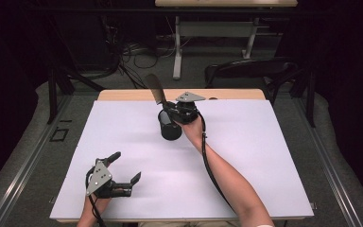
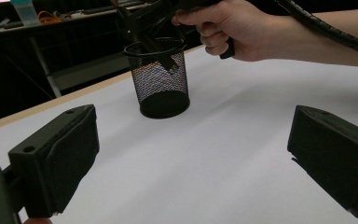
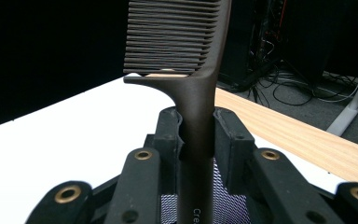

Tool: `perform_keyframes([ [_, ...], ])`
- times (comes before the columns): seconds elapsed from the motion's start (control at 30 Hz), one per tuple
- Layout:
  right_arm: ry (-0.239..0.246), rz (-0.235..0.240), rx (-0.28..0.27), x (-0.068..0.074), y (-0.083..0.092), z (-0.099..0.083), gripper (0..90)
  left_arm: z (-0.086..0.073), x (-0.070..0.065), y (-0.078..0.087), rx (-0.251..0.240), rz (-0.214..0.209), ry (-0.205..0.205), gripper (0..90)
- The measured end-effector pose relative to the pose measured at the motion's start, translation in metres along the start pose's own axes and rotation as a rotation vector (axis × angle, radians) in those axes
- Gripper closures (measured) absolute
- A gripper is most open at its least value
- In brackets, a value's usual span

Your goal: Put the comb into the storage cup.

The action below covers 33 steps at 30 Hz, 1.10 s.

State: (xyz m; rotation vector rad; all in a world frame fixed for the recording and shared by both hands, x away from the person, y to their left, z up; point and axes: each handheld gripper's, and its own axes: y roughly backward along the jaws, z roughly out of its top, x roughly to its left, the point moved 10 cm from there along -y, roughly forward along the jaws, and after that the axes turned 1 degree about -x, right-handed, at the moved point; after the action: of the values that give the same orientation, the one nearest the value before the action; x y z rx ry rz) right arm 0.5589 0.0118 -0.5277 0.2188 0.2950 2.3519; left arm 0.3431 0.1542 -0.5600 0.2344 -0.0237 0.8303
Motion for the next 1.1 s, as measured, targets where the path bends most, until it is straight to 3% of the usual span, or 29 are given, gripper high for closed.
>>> perform_keyframes([
  [0.77,0.032,-0.008,0.034,0.003,0.004,-0.010,71.4,0.000,0.000,0.000,0.001,0.000,0.001,2.2],
  [0.93,0.023,0.006,0.048,0.007,0.008,-0.009,48.4,0.000,0.000,0.000,0.000,0.001,0.000,2.2],
  [1.1,0.035,0.020,0.069,0.011,0.018,-0.006,36.5,0.000,-0.001,0.000,0.001,0.000,0.000,2.2],
])
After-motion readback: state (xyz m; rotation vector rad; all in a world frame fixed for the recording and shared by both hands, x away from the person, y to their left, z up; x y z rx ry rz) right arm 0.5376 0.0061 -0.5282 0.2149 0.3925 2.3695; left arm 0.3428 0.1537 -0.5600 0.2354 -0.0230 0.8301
